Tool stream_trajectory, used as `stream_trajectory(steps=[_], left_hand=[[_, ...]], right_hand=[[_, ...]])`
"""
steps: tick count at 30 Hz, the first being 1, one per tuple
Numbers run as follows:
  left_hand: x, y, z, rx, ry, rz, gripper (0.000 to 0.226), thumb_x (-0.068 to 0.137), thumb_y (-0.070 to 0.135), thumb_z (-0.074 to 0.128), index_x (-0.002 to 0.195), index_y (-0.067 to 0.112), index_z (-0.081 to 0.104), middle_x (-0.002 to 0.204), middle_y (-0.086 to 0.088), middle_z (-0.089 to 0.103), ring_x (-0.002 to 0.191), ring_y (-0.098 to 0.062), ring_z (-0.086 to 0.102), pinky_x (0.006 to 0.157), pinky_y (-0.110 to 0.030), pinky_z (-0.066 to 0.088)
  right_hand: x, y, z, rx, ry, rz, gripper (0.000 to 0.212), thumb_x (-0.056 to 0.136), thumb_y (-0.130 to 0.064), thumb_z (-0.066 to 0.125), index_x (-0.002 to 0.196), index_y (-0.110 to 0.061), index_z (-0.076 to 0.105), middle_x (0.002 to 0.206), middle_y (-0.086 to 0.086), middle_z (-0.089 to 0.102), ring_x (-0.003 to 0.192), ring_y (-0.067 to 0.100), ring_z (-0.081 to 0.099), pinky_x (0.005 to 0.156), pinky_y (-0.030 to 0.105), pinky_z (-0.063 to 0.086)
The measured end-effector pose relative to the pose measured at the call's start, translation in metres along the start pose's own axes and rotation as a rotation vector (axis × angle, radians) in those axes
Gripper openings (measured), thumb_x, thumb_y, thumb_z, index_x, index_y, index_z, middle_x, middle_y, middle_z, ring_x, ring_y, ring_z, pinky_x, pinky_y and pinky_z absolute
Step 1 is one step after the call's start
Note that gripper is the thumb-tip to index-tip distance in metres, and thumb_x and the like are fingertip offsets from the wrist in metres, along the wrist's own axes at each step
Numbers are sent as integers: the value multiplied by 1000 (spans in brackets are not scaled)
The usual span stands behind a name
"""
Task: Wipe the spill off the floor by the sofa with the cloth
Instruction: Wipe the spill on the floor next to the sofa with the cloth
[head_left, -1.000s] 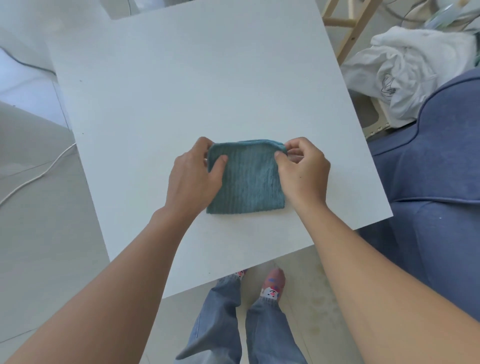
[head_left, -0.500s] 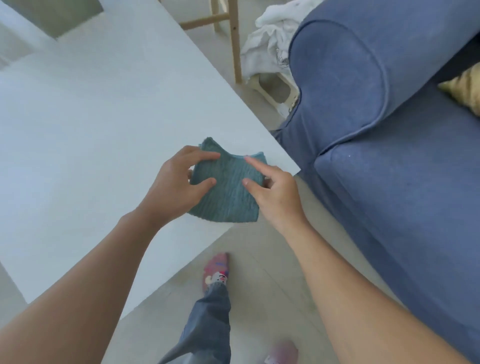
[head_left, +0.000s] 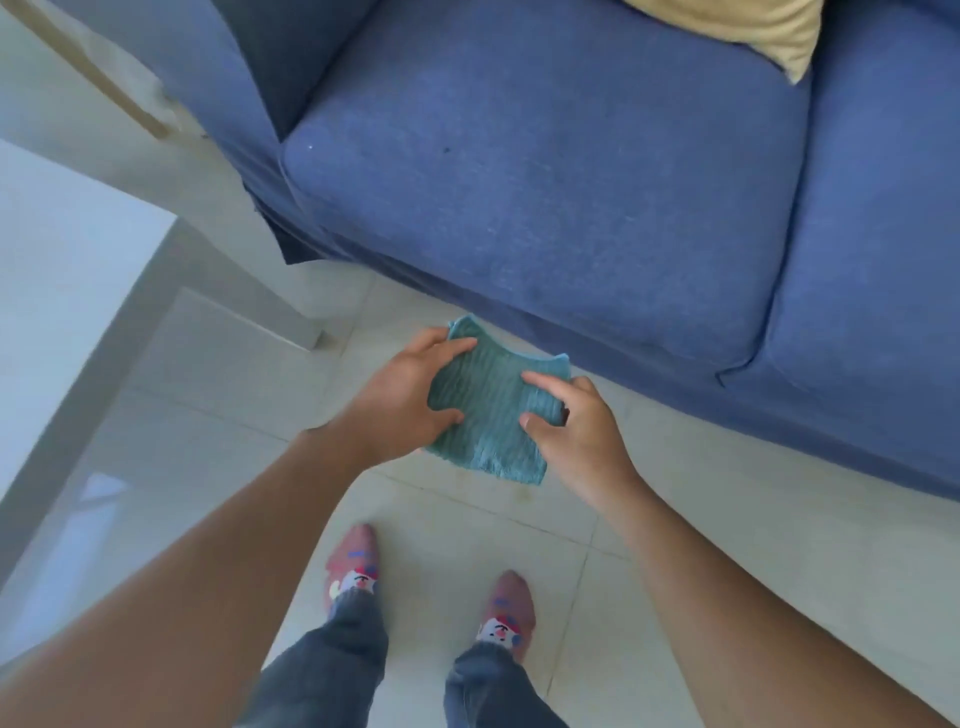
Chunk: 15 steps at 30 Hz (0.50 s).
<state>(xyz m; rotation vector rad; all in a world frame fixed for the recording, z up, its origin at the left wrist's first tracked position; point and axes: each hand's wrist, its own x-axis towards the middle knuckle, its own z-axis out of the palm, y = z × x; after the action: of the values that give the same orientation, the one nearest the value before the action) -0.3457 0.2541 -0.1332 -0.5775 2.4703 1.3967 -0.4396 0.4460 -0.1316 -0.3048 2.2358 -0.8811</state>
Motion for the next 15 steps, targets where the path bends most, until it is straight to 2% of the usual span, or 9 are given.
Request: stream_trajectory(steps=[2,3,6,8,9,11,13,15], left_hand=[[24,-4,46,-17,-119,13,80,81,8,78,150,23,40,147,8,32,123,-18,48,79,-12,48],[38,-8,67,-3,-153,33,81,82,8,77,151,22,37,148,8,30,124,-18,47,79,-13,49],[84,-35,133,107,-240,88,85,84,11,76,155,20,29,154,6,23,132,-17,40,98,-17,39],[114,-58,173,174,-290,117,87,84,10,74,156,19,26,156,6,20,133,-18,40,102,-20,38],[129,-73,193,208,-305,142,87,84,9,74,156,18,25,156,4,19,134,-19,40,102,-19,38],[161,-101,226,288,-333,197,88,84,10,73,156,14,23,156,1,18,134,-21,41,102,-18,36],[196,-126,255,421,-355,264,86,85,11,70,155,9,20,154,-4,16,132,-23,43,100,-16,35],[228,-142,273,518,-366,327,86,83,11,69,153,9,20,152,-7,15,125,-27,50,101,-27,43]], right_hand=[[2,49,-6,-8,51,52,46,94,-14,64,138,-27,58,105,-7,45,95,11,56,72,6,42],[7,71,-6,-13,75,67,46,95,-14,63,139,-27,57,104,-7,43,90,7,54,69,5,42],[34,142,5,-51,116,136,46,97,-12,60,141,-26,55,110,-2,42,90,5,50,72,-1,38],[60,184,18,-47,132,192,46,97,-10,58,141,-24,55,118,2,42,102,12,50,79,4,36],[75,206,27,-46,131,216,46,97,-10,57,141,-23,55,121,3,42,108,15,51,84,11,38],[106,244,43,-36,142,243,45,97,-9,57,141,-23,56,124,4,43,111,19,54,86,17,41],[137,279,59,2,188,240,44,97,-9,57,139,-23,58,123,5,44,99,16,59,76,9,44],[168,308,67,37,233,236,44,95,-6,57,137,-23,59,124,6,48,81,9,58,57,2,42]])
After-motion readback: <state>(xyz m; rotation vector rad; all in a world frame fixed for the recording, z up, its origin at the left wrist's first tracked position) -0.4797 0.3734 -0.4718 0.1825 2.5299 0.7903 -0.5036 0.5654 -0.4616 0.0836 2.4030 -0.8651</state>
